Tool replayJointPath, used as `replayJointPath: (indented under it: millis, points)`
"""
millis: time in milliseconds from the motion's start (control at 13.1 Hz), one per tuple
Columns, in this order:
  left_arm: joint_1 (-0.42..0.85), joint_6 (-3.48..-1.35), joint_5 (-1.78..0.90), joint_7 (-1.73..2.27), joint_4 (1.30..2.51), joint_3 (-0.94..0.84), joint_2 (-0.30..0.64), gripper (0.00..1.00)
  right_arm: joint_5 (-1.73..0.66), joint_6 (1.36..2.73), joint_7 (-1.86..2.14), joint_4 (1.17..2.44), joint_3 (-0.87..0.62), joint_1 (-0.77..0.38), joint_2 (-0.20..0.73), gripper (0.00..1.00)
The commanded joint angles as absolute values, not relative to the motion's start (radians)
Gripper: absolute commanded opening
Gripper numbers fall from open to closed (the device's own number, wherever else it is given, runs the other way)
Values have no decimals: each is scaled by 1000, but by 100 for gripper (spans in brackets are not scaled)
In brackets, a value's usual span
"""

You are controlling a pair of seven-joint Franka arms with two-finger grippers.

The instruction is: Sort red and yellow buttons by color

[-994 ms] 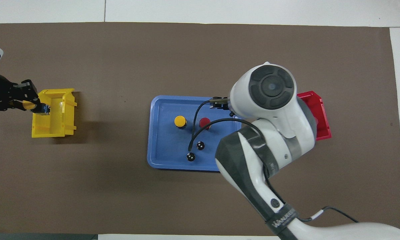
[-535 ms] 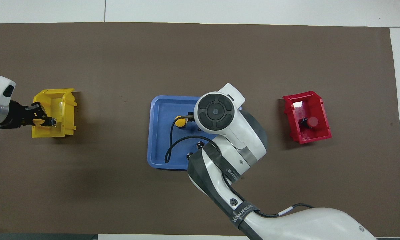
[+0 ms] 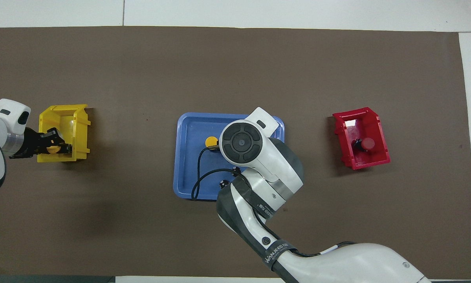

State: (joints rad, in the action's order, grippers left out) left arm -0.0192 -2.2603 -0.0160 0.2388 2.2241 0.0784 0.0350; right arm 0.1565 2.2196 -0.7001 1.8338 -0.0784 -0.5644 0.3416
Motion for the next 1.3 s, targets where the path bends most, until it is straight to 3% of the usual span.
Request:
replayJointPath:
  millis: [0,153,382,459,535,688,994,1224]
  points:
    - [-15,-2263,5,252,2221,72,28,55,179,2243,-719,1850,-81,-560,336,68]
    - [-15,-2220,5,253,2183,71,28,56,179,2261,-721,1850,-81,-560,337,61]
    - [-6,-1975,5,223,1977,71,50,56,176,2261,-724,1845,-81,-560,339,37]
    - [-5,-1894,5,200,1892,72,66,61,175,2260,-726,1845,-81,-560,339,29]
    - [3,-1853,5,195,1831,68,77,73,175,2253,-727,1841,-81,-558,339,24]
    - [102,-1858,5,209,1805,67,66,100,176,2215,-718,1819,-80,-542,333,23]
    - [369,-1888,25,360,1813,63,64,100,170,2021,-452,1789,-78,-369,217,23]
    - [582,-2020,18,516,1856,61,122,100,163,1947,-145,1790,-78,-198,163,26]
